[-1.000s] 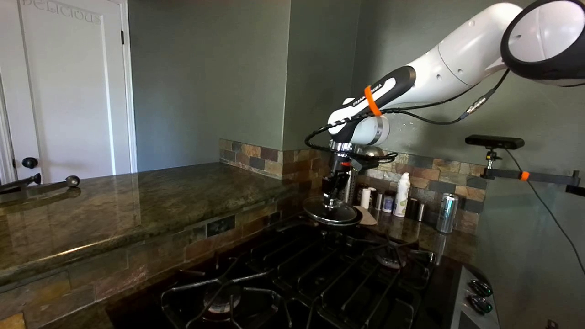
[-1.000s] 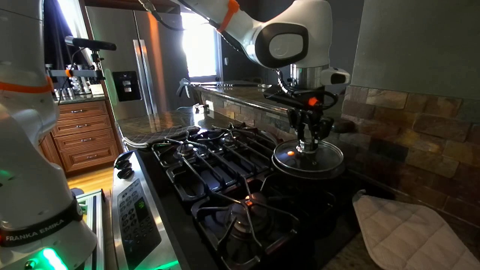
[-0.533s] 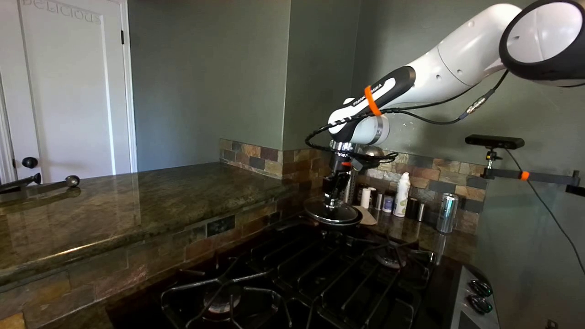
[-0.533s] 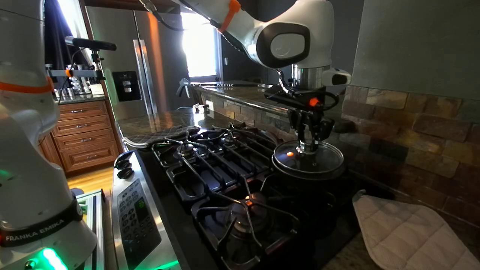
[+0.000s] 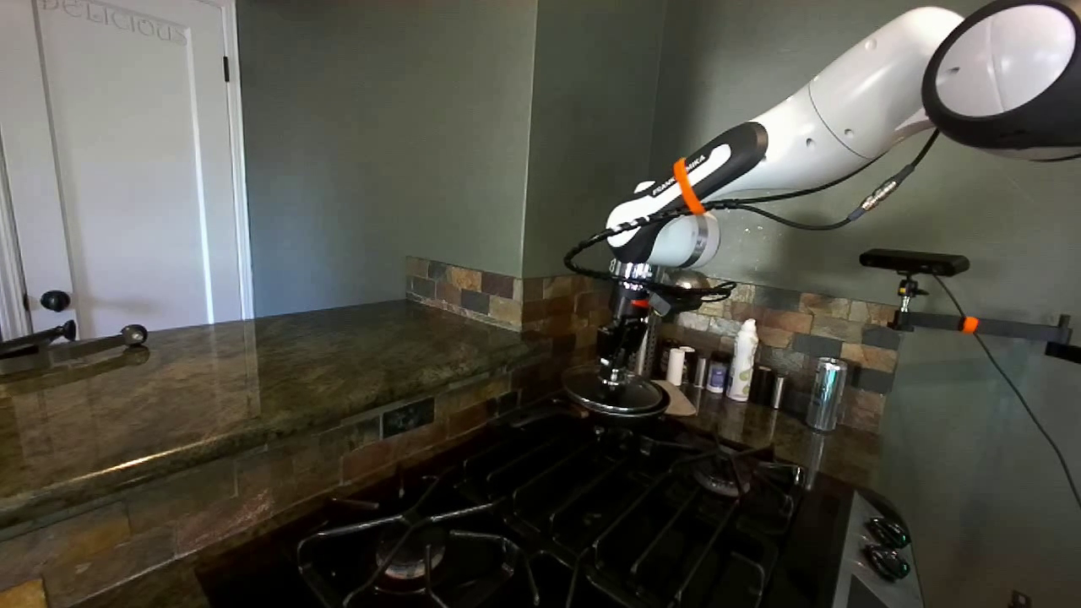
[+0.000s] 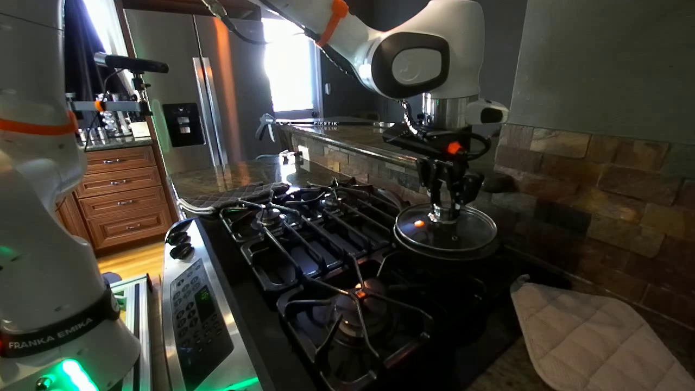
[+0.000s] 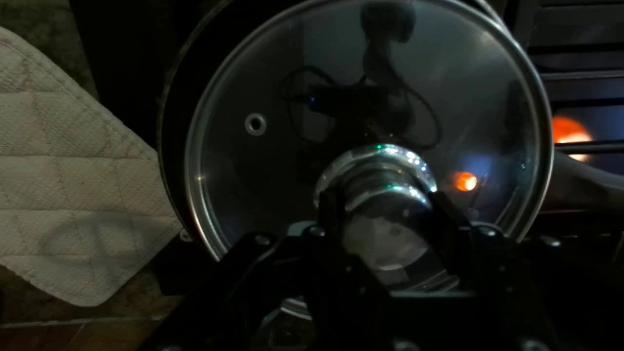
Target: Move the black pan to the right then put the lid on top
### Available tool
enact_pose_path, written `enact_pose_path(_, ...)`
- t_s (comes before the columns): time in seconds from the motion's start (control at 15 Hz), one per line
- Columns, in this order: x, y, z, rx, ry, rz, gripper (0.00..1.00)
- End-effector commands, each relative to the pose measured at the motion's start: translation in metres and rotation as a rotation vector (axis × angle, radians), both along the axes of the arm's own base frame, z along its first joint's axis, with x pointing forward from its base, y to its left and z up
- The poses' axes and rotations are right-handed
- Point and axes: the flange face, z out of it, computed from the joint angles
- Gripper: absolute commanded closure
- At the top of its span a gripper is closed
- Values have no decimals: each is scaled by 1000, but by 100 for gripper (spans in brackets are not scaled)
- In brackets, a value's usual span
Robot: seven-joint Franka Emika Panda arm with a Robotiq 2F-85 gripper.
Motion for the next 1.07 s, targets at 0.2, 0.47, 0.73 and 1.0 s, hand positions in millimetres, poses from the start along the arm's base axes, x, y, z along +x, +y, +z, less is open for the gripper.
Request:
enact_pose_path(0.2,-4,1,0,12,35,-16,77)
enact_pose_path(0.47,-9,-1,2,6,51,-18,77)
enact_pose_path(0.73,-8,-2,-1,-1,51,-31,77)
enact_pose_path(1.0,-7,-5,0,8,37,-66,77)
